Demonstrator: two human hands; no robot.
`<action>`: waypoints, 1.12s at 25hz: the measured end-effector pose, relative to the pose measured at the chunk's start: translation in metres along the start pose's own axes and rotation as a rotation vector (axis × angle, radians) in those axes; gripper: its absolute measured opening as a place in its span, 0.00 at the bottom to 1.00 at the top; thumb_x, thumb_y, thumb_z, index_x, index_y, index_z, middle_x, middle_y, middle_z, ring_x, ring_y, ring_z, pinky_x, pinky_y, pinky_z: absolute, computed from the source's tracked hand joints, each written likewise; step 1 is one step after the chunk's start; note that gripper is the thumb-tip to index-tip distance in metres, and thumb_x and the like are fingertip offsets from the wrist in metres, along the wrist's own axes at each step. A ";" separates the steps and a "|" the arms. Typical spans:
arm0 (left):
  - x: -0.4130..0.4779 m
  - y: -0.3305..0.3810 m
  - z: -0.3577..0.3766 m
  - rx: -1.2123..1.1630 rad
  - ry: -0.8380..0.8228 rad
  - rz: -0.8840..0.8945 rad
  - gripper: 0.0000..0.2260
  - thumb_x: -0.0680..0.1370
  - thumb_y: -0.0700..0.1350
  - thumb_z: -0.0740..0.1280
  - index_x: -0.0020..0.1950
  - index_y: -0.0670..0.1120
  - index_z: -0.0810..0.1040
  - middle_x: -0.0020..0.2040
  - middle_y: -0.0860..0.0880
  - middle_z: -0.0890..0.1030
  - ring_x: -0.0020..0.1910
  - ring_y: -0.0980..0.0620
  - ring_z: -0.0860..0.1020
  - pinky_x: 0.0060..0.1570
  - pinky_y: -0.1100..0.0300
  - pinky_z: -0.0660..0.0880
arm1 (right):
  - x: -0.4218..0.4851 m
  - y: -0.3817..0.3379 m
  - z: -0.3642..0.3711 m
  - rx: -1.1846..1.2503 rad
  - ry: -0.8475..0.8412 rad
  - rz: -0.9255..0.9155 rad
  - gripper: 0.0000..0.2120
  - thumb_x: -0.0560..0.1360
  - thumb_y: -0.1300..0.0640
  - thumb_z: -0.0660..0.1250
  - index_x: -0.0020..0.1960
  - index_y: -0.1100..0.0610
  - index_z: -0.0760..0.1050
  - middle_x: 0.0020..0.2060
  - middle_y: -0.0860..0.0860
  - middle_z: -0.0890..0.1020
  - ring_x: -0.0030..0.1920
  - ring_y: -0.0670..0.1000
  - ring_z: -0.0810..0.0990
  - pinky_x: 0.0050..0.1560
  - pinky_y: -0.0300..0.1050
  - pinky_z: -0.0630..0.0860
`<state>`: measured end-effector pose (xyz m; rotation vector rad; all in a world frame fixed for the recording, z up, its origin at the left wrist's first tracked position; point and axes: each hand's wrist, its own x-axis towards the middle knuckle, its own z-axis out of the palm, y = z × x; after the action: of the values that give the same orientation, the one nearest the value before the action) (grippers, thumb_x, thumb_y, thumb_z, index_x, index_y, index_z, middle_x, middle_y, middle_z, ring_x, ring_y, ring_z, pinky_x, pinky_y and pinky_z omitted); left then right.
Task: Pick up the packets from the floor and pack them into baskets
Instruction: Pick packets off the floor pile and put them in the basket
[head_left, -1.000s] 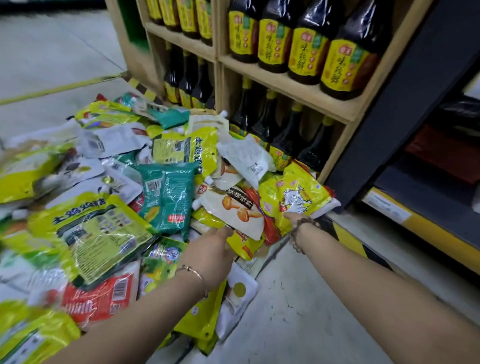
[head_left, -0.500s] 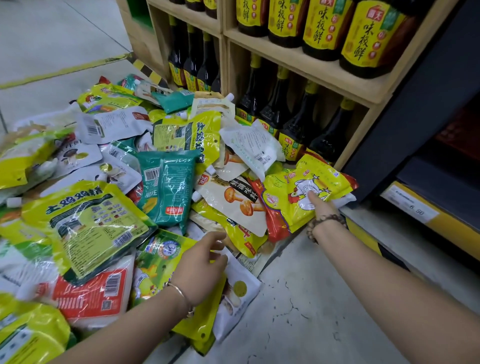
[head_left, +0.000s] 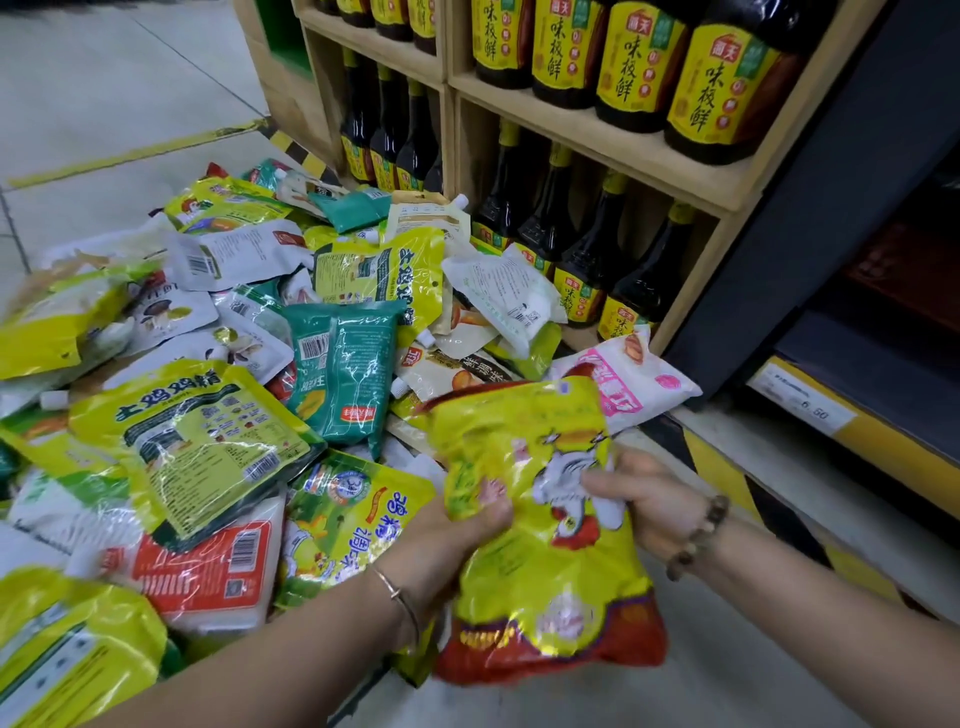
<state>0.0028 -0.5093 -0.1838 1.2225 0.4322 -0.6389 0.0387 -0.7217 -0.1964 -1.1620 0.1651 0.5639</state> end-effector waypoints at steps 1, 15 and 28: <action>-0.002 -0.004 -0.002 -0.025 0.020 -0.011 0.25 0.63 0.41 0.76 0.59 0.43 0.75 0.46 0.43 0.85 0.43 0.44 0.83 0.47 0.49 0.79 | 0.000 0.005 0.010 0.001 -0.015 0.016 0.36 0.47 0.56 0.84 0.52 0.64 0.77 0.47 0.61 0.84 0.45 0.58 0.84 0.41 0.49 0.81; -0.008 -0.012 -0.025 0.029 0.228 0.114 0.17 0.69 0.29 0.71 0.54 0.43 0.76 0.41 0.43 0.85 0.36 0.43 0.83 0.29 0.56 0.78 | 0.095 0.011 -0.069 0.114 0.727 0.145 0.19 0.77 0.49 0.64 0.62 0.59 0.70 0.44 0.53 0.78 0.35 0.48 0.79 0.38 0.40 0.75; 0.029 0.007 -0.022 0.131 0.181 0.217 0.15 0.67 0.29 0.72 0.47 0.46 0.77 0.36 0.49 0.85 0.32 0.51 0.83 0.31 0.59 0.77 | 0.176 -0.002 -0.106 0.201 0.911 0.102 0.26 0.71 0.45 0.70 0.63 0.58 0.70 0.58 0.51 0.77 0.56 0.53 0.77 0.50 0.49 0.76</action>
<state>0.0298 -0.4934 -0.2033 1.4365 0.4061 -0.3767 0.2064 -0.7585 -0.3087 -1.1448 1.0405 0.0628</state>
